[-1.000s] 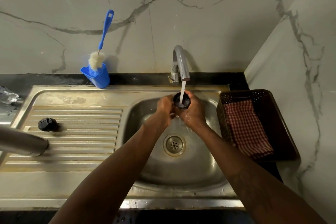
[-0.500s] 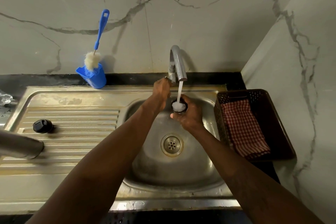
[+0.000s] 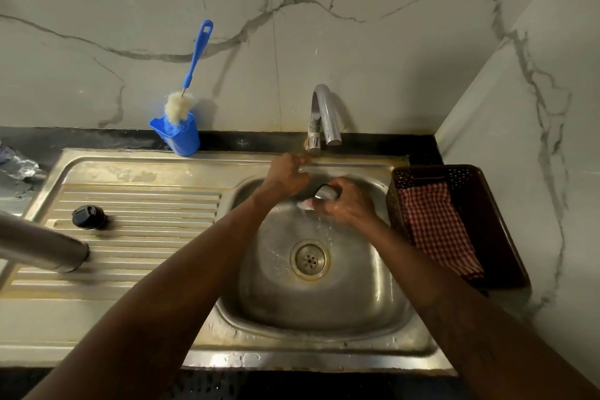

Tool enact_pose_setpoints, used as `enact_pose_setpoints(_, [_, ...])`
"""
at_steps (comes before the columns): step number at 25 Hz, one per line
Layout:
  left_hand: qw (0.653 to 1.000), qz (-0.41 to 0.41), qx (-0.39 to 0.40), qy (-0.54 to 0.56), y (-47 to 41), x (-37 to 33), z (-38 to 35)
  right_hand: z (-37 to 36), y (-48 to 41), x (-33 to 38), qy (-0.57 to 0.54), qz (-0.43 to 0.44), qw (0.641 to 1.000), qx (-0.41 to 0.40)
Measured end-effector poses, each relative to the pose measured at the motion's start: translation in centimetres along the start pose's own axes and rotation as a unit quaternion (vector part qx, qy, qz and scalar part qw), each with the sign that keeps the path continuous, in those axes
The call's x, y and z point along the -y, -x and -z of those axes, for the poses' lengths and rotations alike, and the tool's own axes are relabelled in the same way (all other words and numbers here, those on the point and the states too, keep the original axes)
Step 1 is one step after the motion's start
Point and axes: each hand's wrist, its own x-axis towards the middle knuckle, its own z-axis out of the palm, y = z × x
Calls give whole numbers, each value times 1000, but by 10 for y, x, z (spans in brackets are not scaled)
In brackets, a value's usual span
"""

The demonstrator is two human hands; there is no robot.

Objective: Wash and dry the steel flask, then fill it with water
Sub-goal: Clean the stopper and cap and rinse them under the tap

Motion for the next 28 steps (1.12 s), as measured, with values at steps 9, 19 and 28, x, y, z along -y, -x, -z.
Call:
enact_pose_setpoints(9, [986,-127,-97,-45,66,33,1,28,39,48,51,178,970,-156])
enact_pose_setpoints(19, [981,-58,74,-167,112,101,-9,-39,60,27,144,96,983,-61])
enact_pose_setpoints(28, [982,-101,-151,-50,139,110,30,-36,85,74,57,320,908,-263])
